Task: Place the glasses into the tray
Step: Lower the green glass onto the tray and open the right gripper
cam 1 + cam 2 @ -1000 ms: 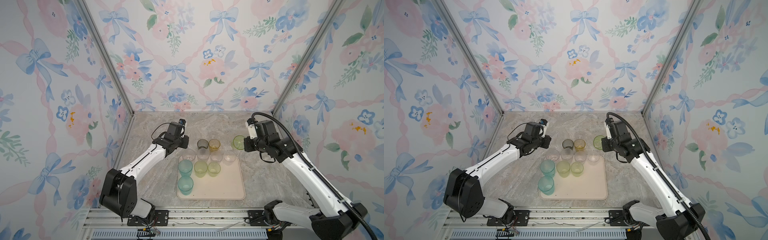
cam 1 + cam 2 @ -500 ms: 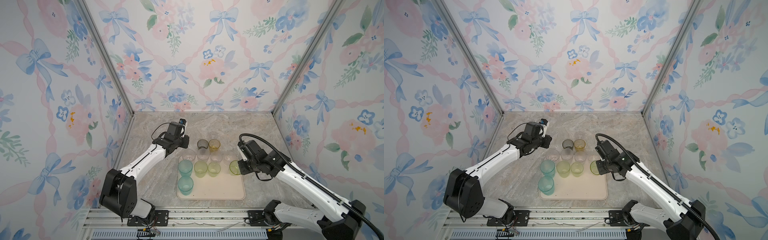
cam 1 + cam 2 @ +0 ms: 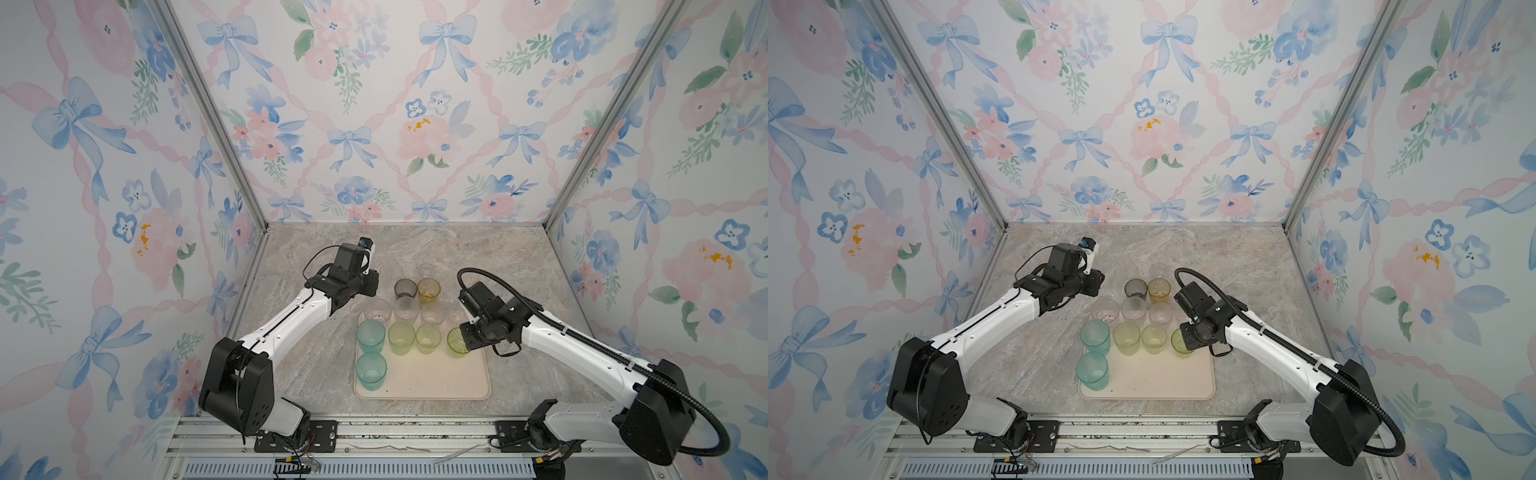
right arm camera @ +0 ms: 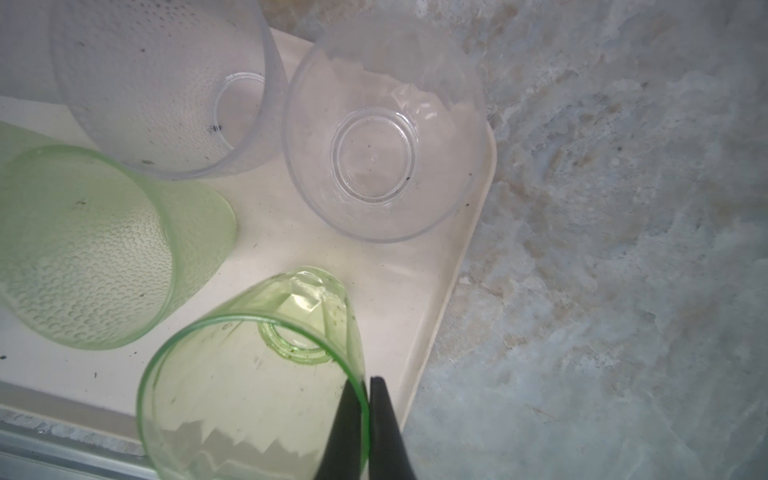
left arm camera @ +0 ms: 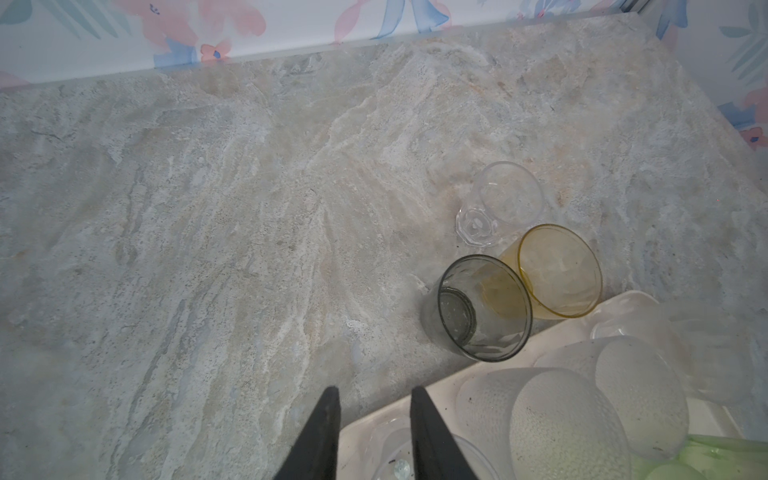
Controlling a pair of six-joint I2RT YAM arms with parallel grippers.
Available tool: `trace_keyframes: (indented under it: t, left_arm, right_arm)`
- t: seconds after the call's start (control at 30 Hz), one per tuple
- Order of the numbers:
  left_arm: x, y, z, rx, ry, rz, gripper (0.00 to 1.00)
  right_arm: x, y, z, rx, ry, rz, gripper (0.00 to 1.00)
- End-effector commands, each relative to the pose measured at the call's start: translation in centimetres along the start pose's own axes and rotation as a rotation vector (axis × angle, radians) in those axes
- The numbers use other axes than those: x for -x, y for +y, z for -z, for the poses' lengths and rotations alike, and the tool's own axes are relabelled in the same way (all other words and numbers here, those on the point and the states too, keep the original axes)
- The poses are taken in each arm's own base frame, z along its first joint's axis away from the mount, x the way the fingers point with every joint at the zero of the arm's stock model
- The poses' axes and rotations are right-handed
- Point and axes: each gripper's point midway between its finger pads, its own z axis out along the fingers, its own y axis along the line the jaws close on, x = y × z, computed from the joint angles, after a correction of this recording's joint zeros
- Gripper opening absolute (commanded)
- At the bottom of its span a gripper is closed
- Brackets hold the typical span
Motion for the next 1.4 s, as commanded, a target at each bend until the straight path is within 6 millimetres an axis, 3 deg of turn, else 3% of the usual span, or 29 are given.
trace_keyframes:
  t: [0.0,0.23,0.57,0.87,1.0,1.37]
  left_arm:
    - [0.6,0.0,-0.1,-0.012,-0.012,0.005,0.32]
    - [0.7,-0.1,-0.3,-0.016,-0.009,0.002,0.33]
    - [0.8,-0.3,-0.8,-0.027,-0.001,-0.001,0.35]
    - [0.5,-0.5,-1.4,-0.04,0.018,-0.003,0.33]
    - [0.3,-0.5,-1.6,-0.043,0.039,-0.009,0.32]
    - [0.0,-1.8,-2.9,-0.101,0.125,-0.045,0.31]
  right_arm:
    - [0.3,0.0,-1.0,0.023,0.001,-0.021,0.0]
    - [0.3,-0.5,-2.5,0.029,0.029,-0.038,0.0]
    - [0.7,-0.8,-2.8,0.028,0.027,-0.042,0.01]
    - [0.9,-1.0,-2.5,0.023,0.024,-0.039,0.18]
    - [1.2,-1.0,-1.7,0.025,0.008,-0.036,0.3]
    - [4.0,-2.8,3.8,0.037,-0.16,-0.083,0.39]
